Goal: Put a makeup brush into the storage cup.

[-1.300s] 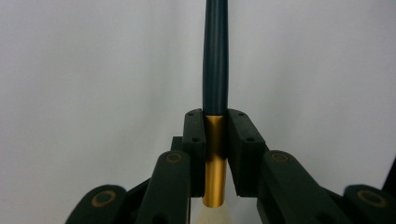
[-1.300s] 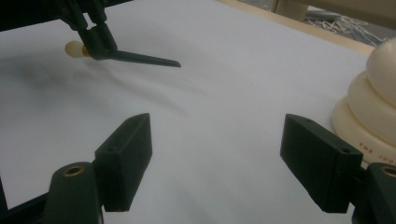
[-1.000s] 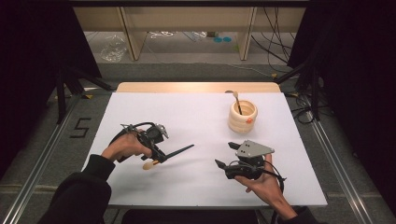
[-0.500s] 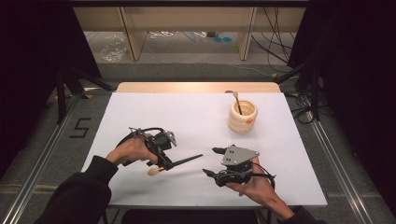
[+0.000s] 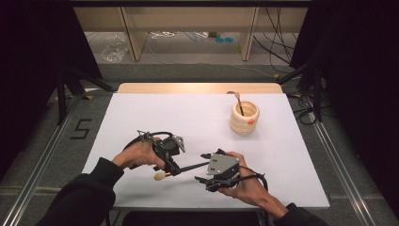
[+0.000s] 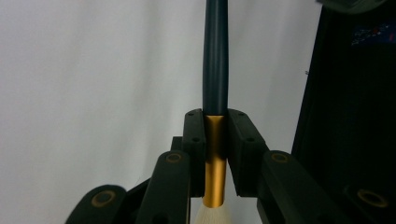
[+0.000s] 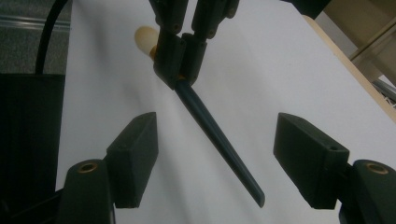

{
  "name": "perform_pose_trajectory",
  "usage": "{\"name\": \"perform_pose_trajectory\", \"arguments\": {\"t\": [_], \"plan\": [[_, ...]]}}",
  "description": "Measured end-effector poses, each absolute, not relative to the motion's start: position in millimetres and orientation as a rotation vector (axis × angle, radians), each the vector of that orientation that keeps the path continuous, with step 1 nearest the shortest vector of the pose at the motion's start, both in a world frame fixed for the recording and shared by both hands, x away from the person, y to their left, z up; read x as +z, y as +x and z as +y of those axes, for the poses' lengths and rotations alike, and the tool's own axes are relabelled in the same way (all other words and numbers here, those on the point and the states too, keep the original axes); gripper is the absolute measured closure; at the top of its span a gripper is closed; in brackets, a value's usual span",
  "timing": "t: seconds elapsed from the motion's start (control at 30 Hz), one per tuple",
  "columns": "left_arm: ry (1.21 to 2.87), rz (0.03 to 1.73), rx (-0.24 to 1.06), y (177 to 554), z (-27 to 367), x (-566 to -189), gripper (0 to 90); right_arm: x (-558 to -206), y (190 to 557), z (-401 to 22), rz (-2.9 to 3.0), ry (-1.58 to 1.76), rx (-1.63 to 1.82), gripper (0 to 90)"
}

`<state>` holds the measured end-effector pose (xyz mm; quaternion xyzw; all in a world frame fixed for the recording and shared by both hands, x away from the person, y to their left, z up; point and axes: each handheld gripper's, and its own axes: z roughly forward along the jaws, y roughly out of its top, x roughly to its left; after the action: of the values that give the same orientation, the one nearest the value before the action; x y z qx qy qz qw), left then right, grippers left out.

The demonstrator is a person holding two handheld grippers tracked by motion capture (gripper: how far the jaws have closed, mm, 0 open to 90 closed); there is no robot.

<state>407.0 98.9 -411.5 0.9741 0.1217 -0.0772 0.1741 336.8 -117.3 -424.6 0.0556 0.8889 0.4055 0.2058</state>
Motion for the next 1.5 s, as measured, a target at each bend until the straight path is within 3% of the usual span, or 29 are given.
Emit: {"name": "perform_pose_trajectory", "arguments": {"t": [0.57,1.5], "plan": [[2.732,0.362,-0.279,403.2,90.3,-406.2,78.4,-434.3,337.6,-94.6,2.514,-0.047,0.977,42.5],[2.772,0.309,-0.348,404.7,80.8,-407.2,78.3,-439.9,337.0,-88.4,2.511,-0.249,0.797,70.0]]}}
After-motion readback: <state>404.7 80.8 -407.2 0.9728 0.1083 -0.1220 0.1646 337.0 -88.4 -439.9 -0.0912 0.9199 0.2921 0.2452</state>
